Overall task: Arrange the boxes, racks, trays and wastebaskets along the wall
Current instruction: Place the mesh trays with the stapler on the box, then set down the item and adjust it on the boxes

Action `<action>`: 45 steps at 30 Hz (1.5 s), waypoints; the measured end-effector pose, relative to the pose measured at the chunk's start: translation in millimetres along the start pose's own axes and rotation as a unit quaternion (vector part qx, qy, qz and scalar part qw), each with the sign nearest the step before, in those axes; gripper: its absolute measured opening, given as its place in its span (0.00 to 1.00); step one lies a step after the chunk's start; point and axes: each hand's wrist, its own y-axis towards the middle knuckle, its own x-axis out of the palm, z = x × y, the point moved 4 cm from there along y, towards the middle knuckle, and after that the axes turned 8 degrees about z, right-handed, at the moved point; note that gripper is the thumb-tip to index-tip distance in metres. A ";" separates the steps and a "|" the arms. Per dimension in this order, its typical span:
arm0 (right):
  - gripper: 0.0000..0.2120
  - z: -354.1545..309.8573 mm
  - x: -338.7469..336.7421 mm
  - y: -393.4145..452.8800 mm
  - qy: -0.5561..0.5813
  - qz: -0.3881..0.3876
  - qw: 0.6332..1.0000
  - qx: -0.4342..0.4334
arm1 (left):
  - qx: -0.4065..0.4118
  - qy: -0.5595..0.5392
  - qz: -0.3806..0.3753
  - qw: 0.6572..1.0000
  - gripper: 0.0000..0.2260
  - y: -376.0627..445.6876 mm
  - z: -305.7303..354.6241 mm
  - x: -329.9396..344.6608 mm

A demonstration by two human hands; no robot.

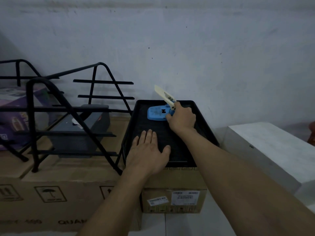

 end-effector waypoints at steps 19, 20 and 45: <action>0.32 3.5 -3.9 -37.9 0.183 -0.154 0.971 0.001 | -0.002 -0.007 0.001 1.000 0.35 -0.9 -0.4 0.9; 0.32 3.2 -1.0 -37.3 0.158 -0.162 0.974 -0.012 | -0.002 -0.007 -0.001 1.000 0.35 -0.4 0.0 1.1; 0.32 8.7 -9.3 -57.8 -0.089 -0.267 0.955 -0.090 | 0.004 -0.027 -0.014 1.000 0.31 -1.5 2.0 -1.8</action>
